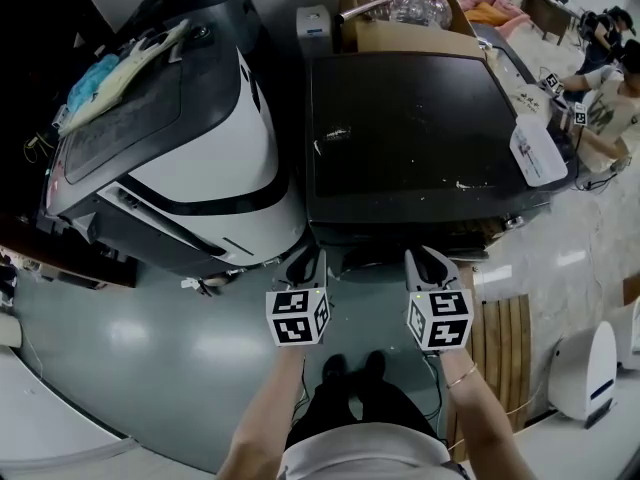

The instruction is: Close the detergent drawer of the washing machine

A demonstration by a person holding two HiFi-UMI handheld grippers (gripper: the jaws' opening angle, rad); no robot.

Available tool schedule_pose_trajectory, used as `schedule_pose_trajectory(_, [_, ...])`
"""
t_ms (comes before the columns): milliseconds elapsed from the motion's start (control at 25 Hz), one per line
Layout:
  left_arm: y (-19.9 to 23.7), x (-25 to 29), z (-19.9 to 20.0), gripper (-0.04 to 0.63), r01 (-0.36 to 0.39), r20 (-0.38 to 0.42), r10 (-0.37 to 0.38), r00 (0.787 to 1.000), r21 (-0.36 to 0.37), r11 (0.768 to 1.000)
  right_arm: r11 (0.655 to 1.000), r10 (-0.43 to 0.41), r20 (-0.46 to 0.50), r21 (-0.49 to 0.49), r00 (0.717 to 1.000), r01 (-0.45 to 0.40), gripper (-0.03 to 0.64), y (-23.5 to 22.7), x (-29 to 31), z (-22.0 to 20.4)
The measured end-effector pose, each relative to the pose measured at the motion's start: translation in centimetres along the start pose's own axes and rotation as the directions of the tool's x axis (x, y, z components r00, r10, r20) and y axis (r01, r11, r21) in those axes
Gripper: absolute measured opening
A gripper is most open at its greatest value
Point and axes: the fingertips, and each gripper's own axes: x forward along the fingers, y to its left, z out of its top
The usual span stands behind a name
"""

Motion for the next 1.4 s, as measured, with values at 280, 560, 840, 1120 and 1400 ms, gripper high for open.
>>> schedule_pose_trajectory(280, [-0.8, -2.6, 0.7, 0.030, -0.004, 0.048, 0.003, 0.999, 0.014, 1.000, 0.999, 0.033, 0.056, 0.007, 0.998, -0.033, 0.051, 1.2, -3.0, 1.4])
schedule_pose_trajectory(560, [-1.3, -5.1, 1.3, 0.011, -0.004, 0.081, 0.002, 0.997, 0.032, 0.999, 0.999, 0.032, 0.101, 0.013, 0.994, -0.033, 0.013, 1.4, -5.6, 2.0])
schedule_pose_trajectory(840, [-1.7, -7.0, 1.7, -0.002, 0.000, 0.107, -0.004, 0.994, 0.045, 0.999, 0.999, 0.034, 0.117, 0.017, 0.993, -0.036, 0.003, 1.8, -7.4, 1.6])
schedule_pose_trajectory(1120, [-1.8, -8.4, 1.7, -0.005, 0.001, 0.119, -0.007, 0.993, 0.050, 0.999, 0.999, 0.035, 0.133, 0.012, 0.990, -0.037, 0.002, 2.0, -8.5, 1.5])
schedule_pose_trajectory(1400, [-1.7, -9.2, 1.5, -0.005, 0.001, 0.120, -0.007, 0.993, 0.050, 0.999, 0.998, 0.057, 0.145, -0.014, 0.988, -0.056, 0.002, 2.7, -9.3, 1.7])
